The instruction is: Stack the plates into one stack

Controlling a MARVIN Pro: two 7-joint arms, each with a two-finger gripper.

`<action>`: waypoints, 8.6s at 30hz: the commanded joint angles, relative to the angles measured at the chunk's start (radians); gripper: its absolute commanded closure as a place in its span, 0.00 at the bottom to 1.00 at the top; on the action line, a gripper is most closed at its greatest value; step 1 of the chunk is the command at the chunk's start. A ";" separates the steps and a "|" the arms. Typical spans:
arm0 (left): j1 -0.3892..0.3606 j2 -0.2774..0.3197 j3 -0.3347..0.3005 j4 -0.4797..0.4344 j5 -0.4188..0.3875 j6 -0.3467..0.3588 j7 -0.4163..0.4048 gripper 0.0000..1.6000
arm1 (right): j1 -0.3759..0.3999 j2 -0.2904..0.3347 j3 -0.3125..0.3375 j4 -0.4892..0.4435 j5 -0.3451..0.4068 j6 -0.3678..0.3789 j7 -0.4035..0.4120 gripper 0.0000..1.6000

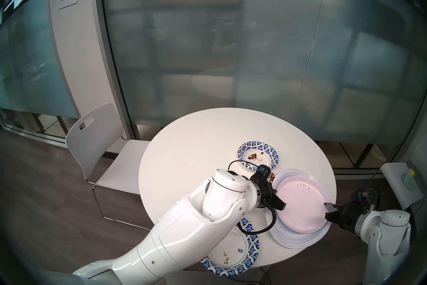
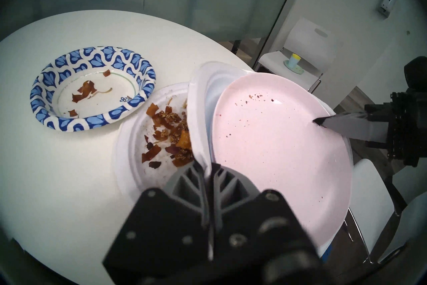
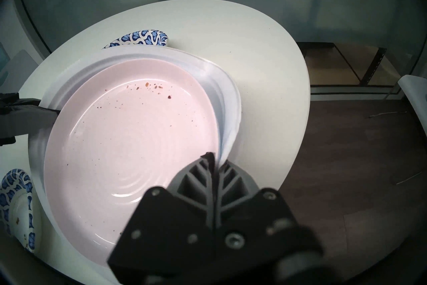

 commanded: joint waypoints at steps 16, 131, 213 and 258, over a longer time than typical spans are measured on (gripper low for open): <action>0.024 -0.048 -0.027 -0.090 -0.225 -0.072 0.214 1.00 | 0.101 0.072 0.050 0.020 0.133 0.007 0.144 1.00; -0.051 0.074 0.044 -0.041 -0.187 -0.243 0.321 0.00 | 0.225 0.174 -0.066 0.325 0.047 -0.180 0.168 1.00; 0.032 0.285 -0.035 -0.197 -0.145 -0.341 0.318 0.00 | 0.259 0.104 -0.114 0.229 0.025 -0.222 0.162 0.38; 0.054 0.265 -0.047 -0.152 -0.088 -0.399 0.375 0.00 | 0.596 0.353 -0.323 0.541 0.115 -0.210 0.201 0.43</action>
